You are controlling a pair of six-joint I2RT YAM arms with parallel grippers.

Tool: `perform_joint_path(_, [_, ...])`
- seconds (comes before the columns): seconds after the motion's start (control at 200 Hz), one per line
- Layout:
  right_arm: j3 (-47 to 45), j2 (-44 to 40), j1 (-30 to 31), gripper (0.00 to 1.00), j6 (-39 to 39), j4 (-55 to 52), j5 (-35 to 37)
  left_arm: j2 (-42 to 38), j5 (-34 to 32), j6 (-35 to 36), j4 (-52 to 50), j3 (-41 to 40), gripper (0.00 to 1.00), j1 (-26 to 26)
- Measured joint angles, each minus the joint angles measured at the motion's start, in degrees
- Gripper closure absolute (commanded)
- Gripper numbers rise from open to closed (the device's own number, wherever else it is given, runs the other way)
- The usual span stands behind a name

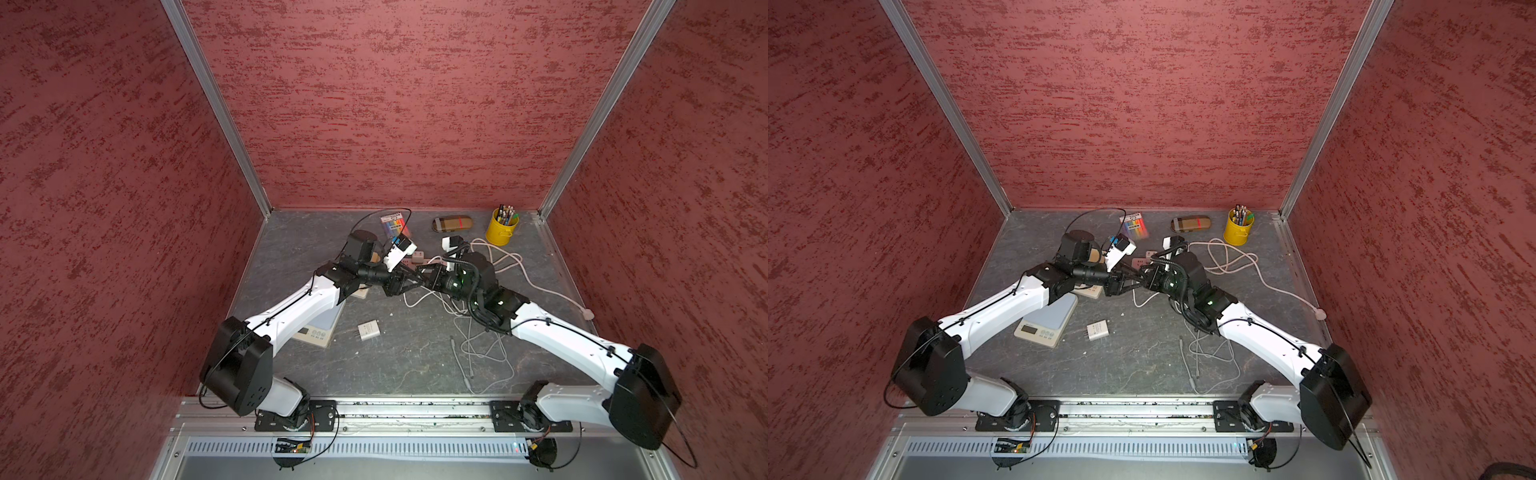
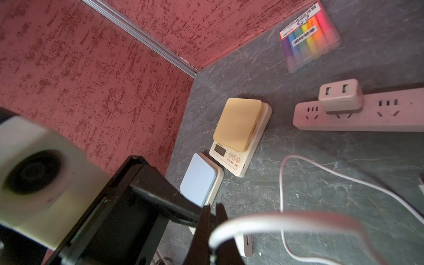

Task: Charge the electronic scale
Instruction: Adjust the charging cable at the center of the board.

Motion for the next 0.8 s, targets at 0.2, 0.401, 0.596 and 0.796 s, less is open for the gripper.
perform_joint_path(0.2, [-1.95, -4.09, 0.0, 1.0, 2.51, 1.05, 3.02, -3.67, 2.51, -5.11, 8.39, -6.69, 0.54, 2.97])
perform_joint_path(0.401, [-1.95, -4.28, 0.0, 1.0, 3.93, 1.57, 3.91, -0.46, 4.07, -8.72, 12.68, -7.15, 0.59, 2.71])
perform_joint_path(0.596, [-1.95, -4.0, 0.0, 1.0, 4.92, 1.62, 4.0, 2.1, 5.05, -10.8, 16.17, -7.13, 0.73, 0.92])
perform_joint_path(0.796, [-1.95, -4.0, 0.0, 1.0, 5.42, 1.6, 4.31, 3.21, 5.97, -11.96, 17.51, -7.08, 0.92, 0.57])
